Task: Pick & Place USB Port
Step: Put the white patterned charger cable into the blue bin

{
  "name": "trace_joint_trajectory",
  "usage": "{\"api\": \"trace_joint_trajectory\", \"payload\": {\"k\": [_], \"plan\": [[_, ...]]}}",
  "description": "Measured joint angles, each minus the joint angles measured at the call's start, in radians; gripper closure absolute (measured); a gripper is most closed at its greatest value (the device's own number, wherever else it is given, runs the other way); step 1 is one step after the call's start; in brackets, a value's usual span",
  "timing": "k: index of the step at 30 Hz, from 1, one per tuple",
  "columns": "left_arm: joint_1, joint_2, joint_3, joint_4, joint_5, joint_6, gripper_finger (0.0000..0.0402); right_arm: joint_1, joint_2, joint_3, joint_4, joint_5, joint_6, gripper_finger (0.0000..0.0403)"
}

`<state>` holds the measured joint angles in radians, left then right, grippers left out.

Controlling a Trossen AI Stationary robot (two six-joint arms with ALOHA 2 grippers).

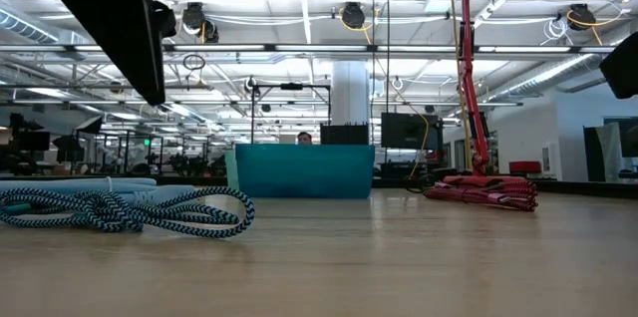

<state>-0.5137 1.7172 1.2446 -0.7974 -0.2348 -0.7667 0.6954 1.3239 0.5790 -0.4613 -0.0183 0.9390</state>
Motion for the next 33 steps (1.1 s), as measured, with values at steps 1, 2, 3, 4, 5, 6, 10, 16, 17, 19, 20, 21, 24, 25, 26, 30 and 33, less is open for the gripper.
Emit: {"api": "trace_joint_trajectory", "payload": {"k": [1, 2, 3, 4, 5, 6, 10, 16, 17, 19, 20, 21, 24, 25, 26, 30, 33], "plan": [[0.001, 0.0, 0.0, -0.001, 0.0, -0.002, 0.0256, -0.001, 0.0, 0.0, 0.002, 0.01, 0.02, 0.0393], [0.001, 0.0, 0.0, -0.001, -0.001, -0.004, 0.0256, -0.005, 0.0, -0.001, 0.007, 0.021, 0.034, 0.0396], [0.001, 0.0, 0.0, -0.001, -0.002, -0.006, 0.0256, -0.007, 0.0, -0.001, 0.014, 0.037, 0.051, 0.0395], [0.002, 0.0, 0.0, -0.001, -0.003, -0.007, 0.0256, -0.013, 0.001, -0.001, 0.022, 0.054, 0.07, 0.0395], [0.002, 0.0, 0.0, -0.001, -0.006, -0.01, 0.0256, -0.02, 0.001, -0.002, 0.031, 0.071, 0.088, 0.0395], [0.002, 0.0, 0.0, 0.0, -0.011, -0.013, 0.0256, -0.029, 0.002, -0.002, 0.038, 0.085, 0.098, 0.0397], [0.001, 0.0, 0.0, 0.002, -0.039, -0.028, 0.0256, -0.068, 0.003, -0.003, 0.078, 0.135, 0.082, 0.0399], [0.002, 0.0, 0.0, 0.006, -0.046, -0.03, 0.0256, -0.152, -0.001, -0.005, 0.153, 0.183, 0.016, 0.04], [0.002, 0.0, 0.0, 0.005, -0.047, -0.032, 0.0256, -0.168, -0.005, -0.007, 0.167, 0.186, 0.012, 0.0401], [0.002, 0.0, 0.0, 0.005, -0.047, -0.039, 0.0256, -0.204, -0.007, -0.006, 0.214, 0.185, -0.014, 0.0401], [0.002, 0.0, 0.0, 0.005, -0.046, -0.041, 0.0256, -0.221, -0.01, -0.006, 0.239, 0.184, -0.028, 0.0401], [0.002, 0.0, 0.0, 0.005, -0.046, -0.048, 0.0256, -0.236, -0.016, -0.006, 0.258, 0.183, -0.043, 0.0401], [0.002, 0.0, 0.0, 0.004, -0.046, -0.059, 0.0256, -0.287, -0.022, 0.008, 0.325, 0.182, -0.089, 0.0402], [0.002, 0.0, 0.0, 0.003, -0.046, -0.065, 0.0256, -0.305, -0.025, 0.022, 0.327, 0.182, -0.106, 0.0402], [0.002, 0.0, 0.0, 0.001, -0.046, -0.07, 0.0256, -0.322, -0.027, 0.04, 0.325, 0.182, -0.127, 0.0402], [0.002, 0.0, 0.0, -0.007, -0.044, -0.085, 0.0256, -0.393, -0.027, 0.131, 0.327, 0.18, -0.234, 0.0402], [0.002, 0.0, 0.0, -0.014, -0.043, -0.099, 0.0256, -0.45, -0.027, 0.21, 0.328, 0.19, -0.308, 0.0402]]}}
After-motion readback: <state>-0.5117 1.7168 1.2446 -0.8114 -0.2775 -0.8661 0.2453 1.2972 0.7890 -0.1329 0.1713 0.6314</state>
